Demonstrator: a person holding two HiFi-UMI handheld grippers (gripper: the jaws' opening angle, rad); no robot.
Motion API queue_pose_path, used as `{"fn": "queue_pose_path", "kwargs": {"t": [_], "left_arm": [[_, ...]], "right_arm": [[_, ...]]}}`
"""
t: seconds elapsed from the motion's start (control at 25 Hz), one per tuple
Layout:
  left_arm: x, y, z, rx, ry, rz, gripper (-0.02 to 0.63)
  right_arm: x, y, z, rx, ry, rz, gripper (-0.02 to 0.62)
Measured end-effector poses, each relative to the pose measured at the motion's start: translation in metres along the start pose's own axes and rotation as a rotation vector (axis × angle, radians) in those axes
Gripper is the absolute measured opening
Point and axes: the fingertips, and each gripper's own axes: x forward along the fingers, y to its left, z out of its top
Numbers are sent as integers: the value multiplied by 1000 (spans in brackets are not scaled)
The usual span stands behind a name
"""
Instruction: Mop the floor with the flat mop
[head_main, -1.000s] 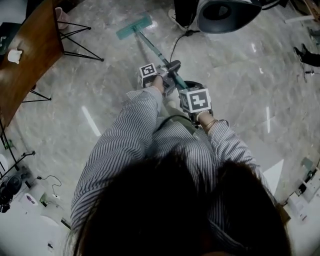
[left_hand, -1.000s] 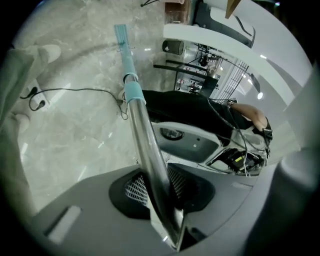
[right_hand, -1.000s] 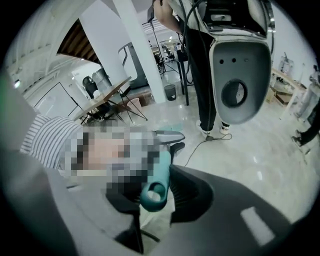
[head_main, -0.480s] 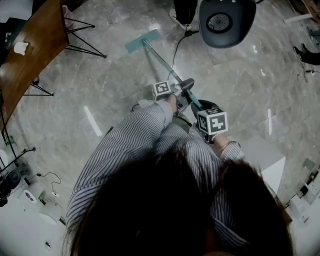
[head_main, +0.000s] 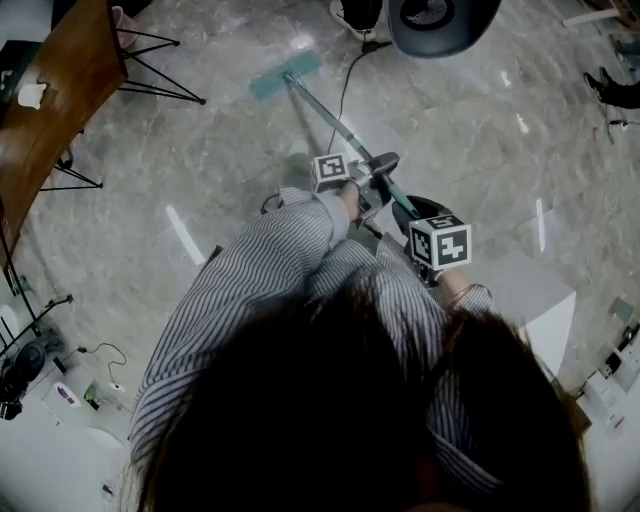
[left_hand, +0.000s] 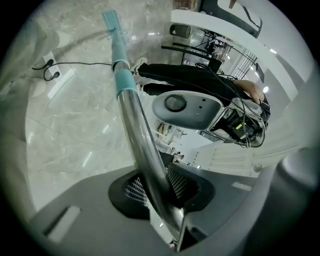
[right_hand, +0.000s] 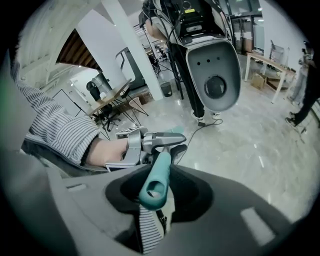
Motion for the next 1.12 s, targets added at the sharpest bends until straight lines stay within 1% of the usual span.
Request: {"fn": "queue_pose_path", "kwargs": {"t": [0.16, 0.36, 0.52, 0.68, 0.88, 0.96, 1.12], "left_arm": [[-1, 0, -1, -10, 2, 0, 101], [0, 0, 2, 20, 13, -3, 104], [1, 0, 2, 12, 8, -9, 104], [1, -7, 1, 11, 8, -33, 106], [-1, -17, -3, -20, 35, -79, 107], [-2, -21, -2, -13, 41, -98, 107], [-4, -32, 6, 27, 27, -143, 126]], "right_arm": [[1, 1, 0, -5, 5, 2, 114], [2, 1, 0, -3, 2, 5, 114], [2, 0, 2, 11, 0, 5, 114], [2, 0, 3, 6, 3, 1, 114], [2, 5, 4, -6, 6, -6, 114], [1, 7, 7, -10, 2, -7, 114], [2, 12, 18, -14, -17, -4, 114]]}}
